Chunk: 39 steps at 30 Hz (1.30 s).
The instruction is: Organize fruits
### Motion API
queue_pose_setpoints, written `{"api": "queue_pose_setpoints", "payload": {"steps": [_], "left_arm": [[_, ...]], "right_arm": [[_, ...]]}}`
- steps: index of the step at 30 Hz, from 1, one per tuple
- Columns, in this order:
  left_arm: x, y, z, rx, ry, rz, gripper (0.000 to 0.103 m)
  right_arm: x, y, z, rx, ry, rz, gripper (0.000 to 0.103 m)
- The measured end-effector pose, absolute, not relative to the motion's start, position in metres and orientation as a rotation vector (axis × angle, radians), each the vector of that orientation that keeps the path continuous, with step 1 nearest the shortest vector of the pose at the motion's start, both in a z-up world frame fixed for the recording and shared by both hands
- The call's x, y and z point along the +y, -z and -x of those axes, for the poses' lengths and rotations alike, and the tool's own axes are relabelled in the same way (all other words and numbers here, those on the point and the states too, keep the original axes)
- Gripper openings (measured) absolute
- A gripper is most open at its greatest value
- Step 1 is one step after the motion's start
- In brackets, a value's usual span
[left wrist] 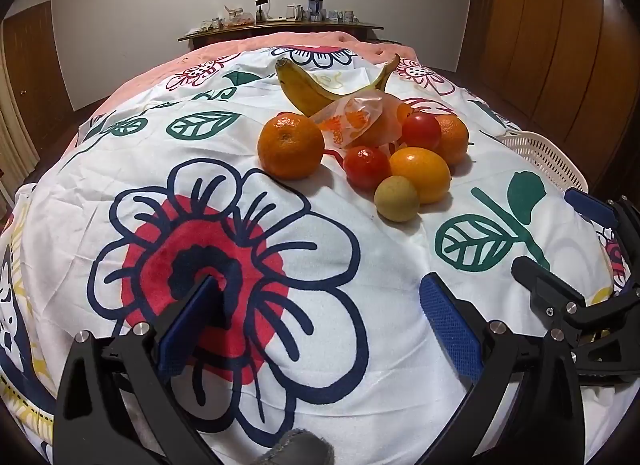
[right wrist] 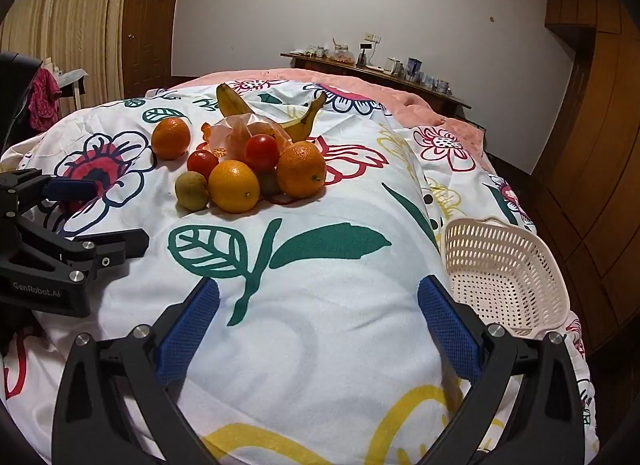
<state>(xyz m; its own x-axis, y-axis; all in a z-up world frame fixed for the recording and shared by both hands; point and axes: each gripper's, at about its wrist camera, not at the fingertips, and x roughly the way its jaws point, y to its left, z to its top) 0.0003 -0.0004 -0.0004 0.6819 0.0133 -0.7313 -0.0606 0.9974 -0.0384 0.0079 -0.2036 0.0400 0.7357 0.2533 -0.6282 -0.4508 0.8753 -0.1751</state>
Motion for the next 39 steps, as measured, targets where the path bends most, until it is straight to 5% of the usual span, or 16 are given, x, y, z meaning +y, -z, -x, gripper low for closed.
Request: {"api": "queue_pose_setpoints", "payload": {"steps": [39], "left_arm": [[0.003,0.005,-0.004,0.839,-0.037,0.046,0.101]], "right_arm": [[-0.201,-0.046,-0.022,0.78,-0.482,0.378,0.098]]}}
